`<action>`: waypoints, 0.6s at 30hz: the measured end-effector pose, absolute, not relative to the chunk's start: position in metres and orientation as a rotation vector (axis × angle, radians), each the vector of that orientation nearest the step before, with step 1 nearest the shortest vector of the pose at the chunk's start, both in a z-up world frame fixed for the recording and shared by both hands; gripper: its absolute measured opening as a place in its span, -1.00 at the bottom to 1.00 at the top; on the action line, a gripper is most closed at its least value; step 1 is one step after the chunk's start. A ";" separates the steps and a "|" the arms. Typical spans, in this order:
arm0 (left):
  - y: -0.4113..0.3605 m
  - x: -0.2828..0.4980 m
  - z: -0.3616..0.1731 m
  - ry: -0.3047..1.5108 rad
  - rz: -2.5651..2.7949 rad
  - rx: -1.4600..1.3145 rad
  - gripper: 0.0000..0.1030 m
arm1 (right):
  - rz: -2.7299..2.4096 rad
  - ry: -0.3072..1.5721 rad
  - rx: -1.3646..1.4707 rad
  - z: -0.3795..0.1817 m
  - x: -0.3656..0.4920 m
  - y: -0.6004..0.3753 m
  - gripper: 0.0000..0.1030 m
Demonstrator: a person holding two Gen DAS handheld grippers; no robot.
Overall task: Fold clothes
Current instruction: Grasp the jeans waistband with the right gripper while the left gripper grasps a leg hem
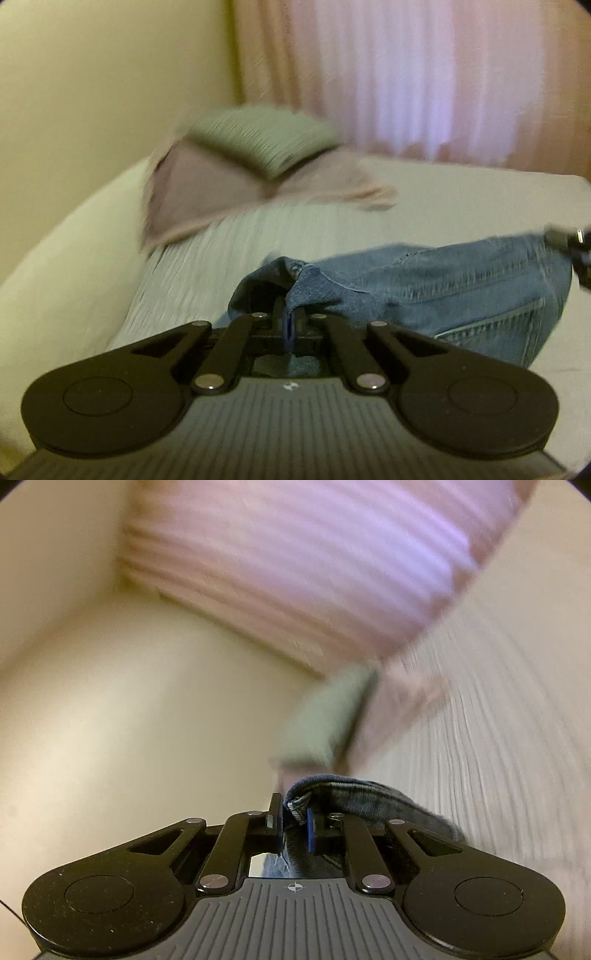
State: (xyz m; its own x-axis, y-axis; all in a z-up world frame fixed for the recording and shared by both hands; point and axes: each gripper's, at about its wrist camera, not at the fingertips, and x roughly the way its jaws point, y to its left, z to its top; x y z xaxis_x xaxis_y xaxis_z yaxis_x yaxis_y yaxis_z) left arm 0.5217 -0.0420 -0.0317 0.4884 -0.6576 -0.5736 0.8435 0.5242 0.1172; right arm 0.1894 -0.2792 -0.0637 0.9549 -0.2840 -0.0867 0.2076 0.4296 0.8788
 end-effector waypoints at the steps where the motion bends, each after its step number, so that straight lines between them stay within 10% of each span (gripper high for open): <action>1: -0.048 0.504 -0.019 0.467 -0.982 0.408 -1.00 | -0.318 -0.132 1.055 -0.049 0.167 -0.280 -0.81; 13: -0.099 0.259 0.111 0.182 -1.517 0.211 -1.00 | -0.547 -0.571 0.636 0.093 -0.157 -0.246 -0.81; 17: -0.135 0.183 0.124 0.214 -1.690 0.127 -1.00 | -0.703 -0.491 0.559 0.108 -0.237 -0.234 -0.80; 18: -0.151 0.167 0.120 0.271 -1.713 0.136 -1.00 | -0.757 -0.389 0.602 0.102 -0.247 -0.240 -0.51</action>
State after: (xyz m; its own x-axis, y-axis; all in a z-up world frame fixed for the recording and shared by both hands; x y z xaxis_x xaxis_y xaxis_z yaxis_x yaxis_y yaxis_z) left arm 0.1666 -0.1513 0.1196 -0.1611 -0.9564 -0.2437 0.9849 -0.1400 -0.1020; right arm -0.2466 -0.2403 0.1024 0.6694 -0.7341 0.1140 0.5205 0.5729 0.6331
